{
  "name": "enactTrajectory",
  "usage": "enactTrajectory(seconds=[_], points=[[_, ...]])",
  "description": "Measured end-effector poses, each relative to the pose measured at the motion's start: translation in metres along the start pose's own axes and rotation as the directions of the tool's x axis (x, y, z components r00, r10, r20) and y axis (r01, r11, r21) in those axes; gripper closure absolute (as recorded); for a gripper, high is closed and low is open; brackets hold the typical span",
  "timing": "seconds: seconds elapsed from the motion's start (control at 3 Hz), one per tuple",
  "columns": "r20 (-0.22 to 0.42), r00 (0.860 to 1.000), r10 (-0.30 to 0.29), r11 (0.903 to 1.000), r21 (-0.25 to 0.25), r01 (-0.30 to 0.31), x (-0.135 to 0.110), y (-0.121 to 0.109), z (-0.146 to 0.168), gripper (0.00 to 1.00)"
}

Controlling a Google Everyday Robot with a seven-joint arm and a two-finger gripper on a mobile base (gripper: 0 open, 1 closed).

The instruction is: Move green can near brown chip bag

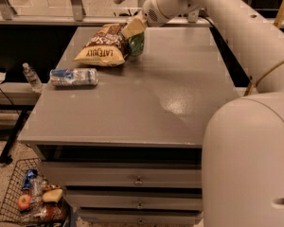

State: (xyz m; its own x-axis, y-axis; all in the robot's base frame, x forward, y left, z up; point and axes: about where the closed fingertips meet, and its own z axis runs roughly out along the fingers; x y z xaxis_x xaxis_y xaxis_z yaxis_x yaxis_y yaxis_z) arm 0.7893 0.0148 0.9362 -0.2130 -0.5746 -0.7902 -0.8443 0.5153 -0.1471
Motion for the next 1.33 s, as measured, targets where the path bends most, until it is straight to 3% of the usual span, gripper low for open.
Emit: enactTrajectory(seconds=[0.67, 1.0, 1.33], points=[[-0.047, 0.999, 0.004, 0.9946, -0.103, -0.008, 0.011, 0.018, 0.031, 1.00], [-0.051, 0.999, 0.002, 0.9938, -0.111, -0.008, 0.010, 0.019, 0.031, 1.00], [-0.051, 0.999, 0.002, 0.9938, -0.111, -0.008, 0.009, 0.019, 0.031, 0.81]])
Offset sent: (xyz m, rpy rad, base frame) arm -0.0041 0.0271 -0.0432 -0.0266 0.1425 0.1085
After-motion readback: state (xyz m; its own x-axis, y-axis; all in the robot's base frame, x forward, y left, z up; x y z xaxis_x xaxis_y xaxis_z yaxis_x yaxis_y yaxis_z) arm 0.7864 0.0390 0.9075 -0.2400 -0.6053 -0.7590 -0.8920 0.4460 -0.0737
